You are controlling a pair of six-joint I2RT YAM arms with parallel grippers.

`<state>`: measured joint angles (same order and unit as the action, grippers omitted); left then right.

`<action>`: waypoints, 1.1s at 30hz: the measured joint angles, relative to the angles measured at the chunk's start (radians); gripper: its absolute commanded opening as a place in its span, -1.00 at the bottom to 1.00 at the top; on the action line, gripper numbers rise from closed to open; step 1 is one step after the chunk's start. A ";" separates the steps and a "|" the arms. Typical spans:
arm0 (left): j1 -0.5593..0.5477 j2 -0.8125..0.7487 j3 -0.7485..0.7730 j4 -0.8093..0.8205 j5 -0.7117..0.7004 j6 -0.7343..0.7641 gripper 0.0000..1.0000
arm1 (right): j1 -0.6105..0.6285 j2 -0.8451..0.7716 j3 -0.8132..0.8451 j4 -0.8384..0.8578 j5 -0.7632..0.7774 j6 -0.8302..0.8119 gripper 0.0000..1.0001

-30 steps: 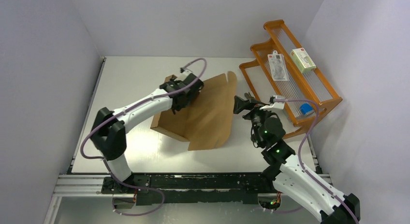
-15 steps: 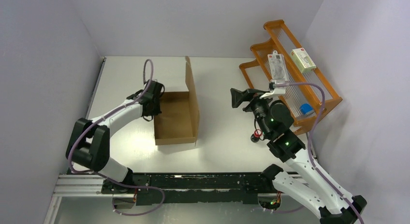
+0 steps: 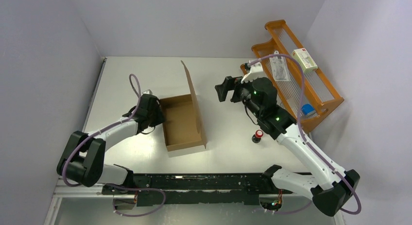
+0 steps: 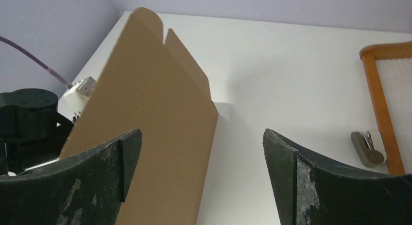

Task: Fold the paper box

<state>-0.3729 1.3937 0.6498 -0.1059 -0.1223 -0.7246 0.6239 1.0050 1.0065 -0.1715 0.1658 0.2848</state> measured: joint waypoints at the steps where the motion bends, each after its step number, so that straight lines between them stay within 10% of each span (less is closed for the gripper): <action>1: 0.000 -0.014 -0.006 -0.002 -0.002 -0.003 0.02 | 0.000 0.018 0.027 -0.014 -0.011 -0.004 1.00; 15: 0.000 -0.343 0.162 -0.208 -0.156 0.108 0.88 | 0.153 0.292 0.430 -0.286 -0.063 -0.080 1.00; 33: 0.195 -0.475 0.310 -0.359 -0.160 0.441 0.94 | 0.419 0.787 0.993 -0.661 0.256 -0.138 0.77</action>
<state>-0.1780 0.9188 0.9596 -0.4648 -0.2825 -0.2840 1.0428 1.7920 1.9991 -0.8330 0.4221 0.1463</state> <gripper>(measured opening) 0.971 0.939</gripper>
